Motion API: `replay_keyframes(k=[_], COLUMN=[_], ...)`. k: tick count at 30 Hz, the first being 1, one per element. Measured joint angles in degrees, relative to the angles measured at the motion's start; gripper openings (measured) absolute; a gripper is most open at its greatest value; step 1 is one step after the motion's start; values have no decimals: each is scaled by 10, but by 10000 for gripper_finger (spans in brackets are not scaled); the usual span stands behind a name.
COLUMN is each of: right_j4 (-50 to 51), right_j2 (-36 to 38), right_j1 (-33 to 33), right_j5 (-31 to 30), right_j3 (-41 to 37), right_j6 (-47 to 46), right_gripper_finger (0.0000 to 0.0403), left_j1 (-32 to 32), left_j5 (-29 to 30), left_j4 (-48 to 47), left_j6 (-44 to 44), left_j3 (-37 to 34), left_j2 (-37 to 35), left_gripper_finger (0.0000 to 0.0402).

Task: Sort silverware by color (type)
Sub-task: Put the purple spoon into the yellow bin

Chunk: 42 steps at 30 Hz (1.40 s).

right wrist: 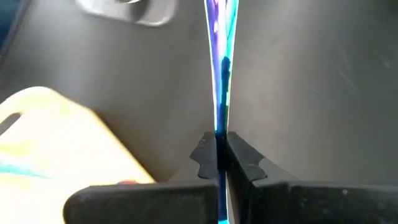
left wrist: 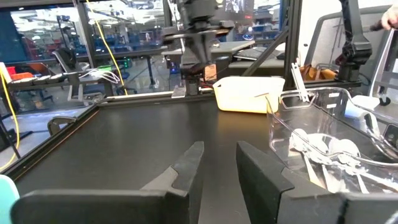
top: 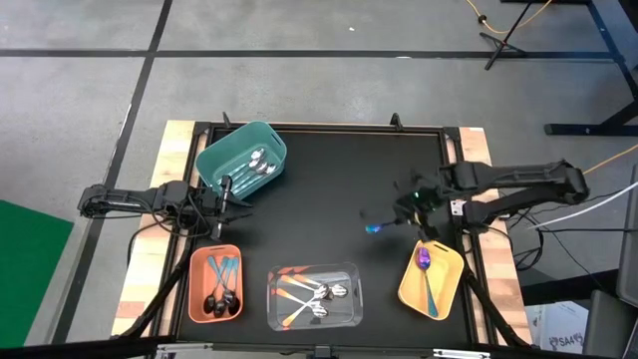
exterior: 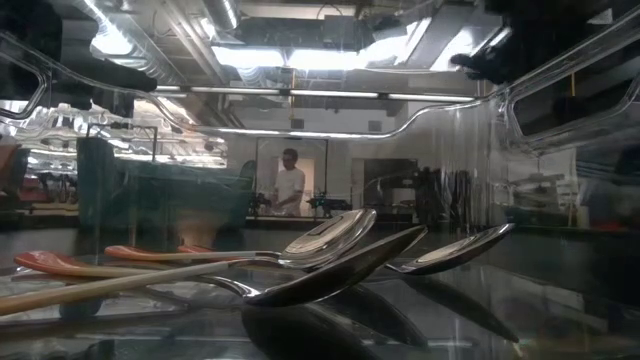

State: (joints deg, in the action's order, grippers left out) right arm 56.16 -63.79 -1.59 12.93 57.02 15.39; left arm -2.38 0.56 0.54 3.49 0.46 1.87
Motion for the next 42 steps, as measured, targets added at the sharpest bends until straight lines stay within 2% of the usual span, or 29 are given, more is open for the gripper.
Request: replay_keyframes(k=[14, 18, 22, 30, 36, 42], right_j4=[40, 40, 40, 24, -23, -22], right_j2=[0, -1, -5, -44, -93, -118], right_j1=[-279, -346, -400, -463, -476, -475], right_j5=[-33, -33, -44, -53, -53, -35], right_j3=[31, 31, 31, 31, 31, 31], right_j6=[-76, -118, -122, -112, -37, 23], right_gripper_finger=[0, 0, 0, 0, 0, 0], left_j1=[0, 0, 0, 0, 0, 0], left_j5=[0, 0, 0, 0, 0, 0], left_j4=[0, 0, 0, 0, 0, 0], left_j6=[0, 0, 0, 0, 0, 0], left_j3=[0, 0, 0, 0, 0, 0], left_j2=[0, 0, 0, 0, 0, 0], left_gripper_finger=[89, 89, 89, 89, 89, 89])
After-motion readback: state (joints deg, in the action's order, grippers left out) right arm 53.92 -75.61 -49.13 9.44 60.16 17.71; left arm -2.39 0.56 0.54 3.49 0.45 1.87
